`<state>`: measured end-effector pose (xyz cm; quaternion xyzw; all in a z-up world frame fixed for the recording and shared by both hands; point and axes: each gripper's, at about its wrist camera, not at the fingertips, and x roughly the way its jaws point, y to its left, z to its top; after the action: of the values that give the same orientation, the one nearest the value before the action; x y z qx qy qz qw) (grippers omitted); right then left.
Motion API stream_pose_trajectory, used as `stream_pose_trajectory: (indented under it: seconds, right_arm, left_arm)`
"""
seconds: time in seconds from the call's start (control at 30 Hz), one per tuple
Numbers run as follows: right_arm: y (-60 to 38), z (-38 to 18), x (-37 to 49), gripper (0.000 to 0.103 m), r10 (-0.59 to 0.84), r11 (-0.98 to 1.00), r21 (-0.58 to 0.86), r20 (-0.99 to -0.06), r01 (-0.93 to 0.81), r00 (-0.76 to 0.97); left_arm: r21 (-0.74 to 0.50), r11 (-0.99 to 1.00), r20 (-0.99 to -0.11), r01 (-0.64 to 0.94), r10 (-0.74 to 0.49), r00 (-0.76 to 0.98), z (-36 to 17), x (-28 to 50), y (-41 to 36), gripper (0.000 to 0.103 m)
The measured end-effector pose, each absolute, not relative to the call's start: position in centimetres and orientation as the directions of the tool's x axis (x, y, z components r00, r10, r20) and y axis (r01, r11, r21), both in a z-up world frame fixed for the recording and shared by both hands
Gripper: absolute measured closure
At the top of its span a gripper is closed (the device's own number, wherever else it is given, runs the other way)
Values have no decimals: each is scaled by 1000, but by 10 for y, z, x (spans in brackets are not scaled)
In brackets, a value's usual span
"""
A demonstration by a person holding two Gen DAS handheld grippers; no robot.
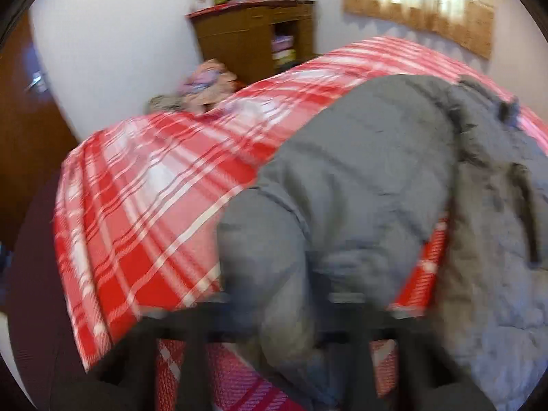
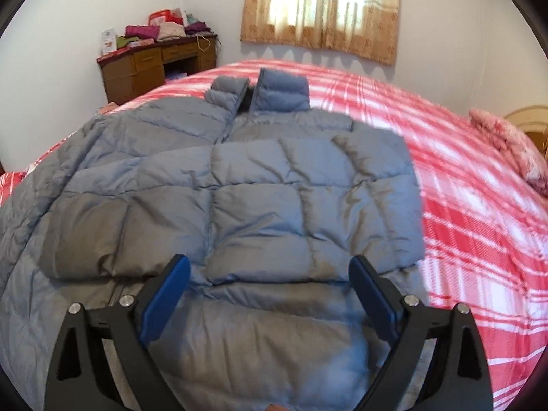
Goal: Fold large clothes
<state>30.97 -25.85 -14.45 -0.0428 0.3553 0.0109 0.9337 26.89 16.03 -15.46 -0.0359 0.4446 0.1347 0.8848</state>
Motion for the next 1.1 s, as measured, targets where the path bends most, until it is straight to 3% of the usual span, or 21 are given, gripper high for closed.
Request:
stream_pose_trajectory:
  seconds: [0.17,0.23,0.33,0.57,0.77,0.97,1.03,1.1]
  right_arm:
    - [-292,-133,304,8,-69,997,-59,-628,40,775]
    - [-300,-134,305,8,-105,994,-84,-637,66,764]
    - [-312,-134,308,8,-144,990,-93,-634,110,759]
    - [-323,-137,307,8,-170,985,-79,-632,155,756]
    - [-331,-151,302,8,-175,983,-70,-648,171,741]
    - [-339,-159,304,8,-160,982,-36,-675,184,721]
    - [-339,-161,304,8,-162,982,-40,-684,185,712]
    - [-340,-164,305,8,-163,981,-37,-692,191,703]
  left_arm:
    - [174,906,-642,-387,402,653,-96,268,175,91]
    - [177,897,-588,-406,427,687,-68,267,174,91]
    - [164,914,-545,-370,397,738,-39,269,157,91]
    - [148,980,-476,-133,189,859,-4,284,53,91]
    - [240,969,-484,54,71,872,-19,304,-55,91]
    - [249,952,-507,178,-28,861,-47,317,-128,91]
    - [251,948,-513,197,-43,857,-56,321,-149,88]
    - [252,942,-531,224,-59,845,-67,328,-167,75]
